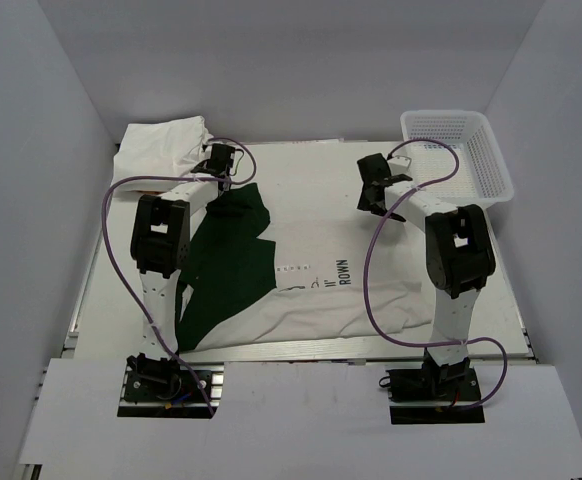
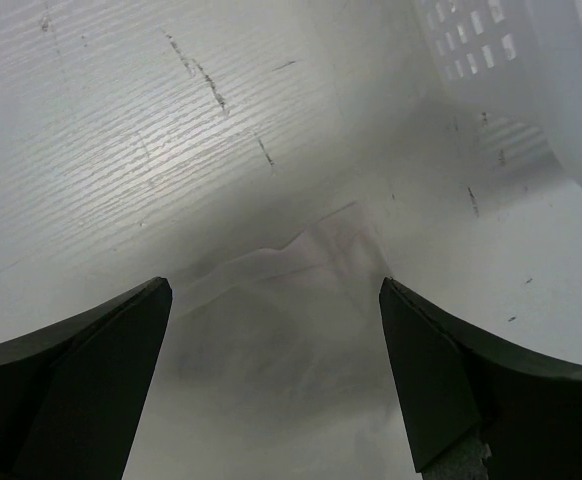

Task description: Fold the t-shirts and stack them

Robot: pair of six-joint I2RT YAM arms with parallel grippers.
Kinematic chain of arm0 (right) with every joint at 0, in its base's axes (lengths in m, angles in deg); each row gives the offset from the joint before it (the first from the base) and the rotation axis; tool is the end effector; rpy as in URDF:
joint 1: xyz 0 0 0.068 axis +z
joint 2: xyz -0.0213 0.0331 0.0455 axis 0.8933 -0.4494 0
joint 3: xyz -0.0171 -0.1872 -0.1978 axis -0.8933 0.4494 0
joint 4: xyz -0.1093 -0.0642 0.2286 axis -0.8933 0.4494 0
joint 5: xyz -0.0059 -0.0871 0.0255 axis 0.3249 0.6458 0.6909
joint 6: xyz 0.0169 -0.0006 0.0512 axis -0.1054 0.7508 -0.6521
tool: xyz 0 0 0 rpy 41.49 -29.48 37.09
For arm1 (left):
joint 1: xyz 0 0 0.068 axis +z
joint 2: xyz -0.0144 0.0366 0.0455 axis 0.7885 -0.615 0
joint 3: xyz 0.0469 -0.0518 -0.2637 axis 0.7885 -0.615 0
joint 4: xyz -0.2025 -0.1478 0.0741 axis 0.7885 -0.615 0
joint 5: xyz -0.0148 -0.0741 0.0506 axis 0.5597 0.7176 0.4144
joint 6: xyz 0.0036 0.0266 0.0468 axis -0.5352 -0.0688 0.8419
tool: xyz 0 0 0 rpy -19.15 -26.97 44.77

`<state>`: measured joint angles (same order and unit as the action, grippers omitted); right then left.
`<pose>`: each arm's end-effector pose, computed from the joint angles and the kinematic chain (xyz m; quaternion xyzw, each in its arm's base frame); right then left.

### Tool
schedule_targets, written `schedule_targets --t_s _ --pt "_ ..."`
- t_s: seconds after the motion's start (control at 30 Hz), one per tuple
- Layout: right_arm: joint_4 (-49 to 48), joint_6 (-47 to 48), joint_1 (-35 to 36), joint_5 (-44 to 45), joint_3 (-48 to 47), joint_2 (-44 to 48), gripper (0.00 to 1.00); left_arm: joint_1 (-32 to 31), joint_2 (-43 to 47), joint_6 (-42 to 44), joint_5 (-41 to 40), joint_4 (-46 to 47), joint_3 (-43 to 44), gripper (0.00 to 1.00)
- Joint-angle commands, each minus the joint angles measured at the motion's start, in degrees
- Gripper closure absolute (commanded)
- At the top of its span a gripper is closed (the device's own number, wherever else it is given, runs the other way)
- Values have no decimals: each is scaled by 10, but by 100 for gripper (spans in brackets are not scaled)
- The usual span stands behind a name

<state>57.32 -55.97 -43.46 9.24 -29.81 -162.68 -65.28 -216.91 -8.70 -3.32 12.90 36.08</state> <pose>0.4068 0.1251 0.1908 0.1727 0.9014 -0.1414 0.3711 0.4816 -0.0975 0.1543 -0.0896 0.9242 0.1275 0.3487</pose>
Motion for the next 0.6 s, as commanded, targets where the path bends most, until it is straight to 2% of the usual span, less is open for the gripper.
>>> schedule_targets --t_s 0.0,0.33,0.57 --pt "8 -20 -6 39 3 16 10 3 56 1 17 17 -10 100" --pt "-1 -55 -30 18 23 -7 10 3 85 -5 16 38 -48 100" --pt "-30 -54 -39 -8 25 -43 10 3 96 1 89 68 -58 100"
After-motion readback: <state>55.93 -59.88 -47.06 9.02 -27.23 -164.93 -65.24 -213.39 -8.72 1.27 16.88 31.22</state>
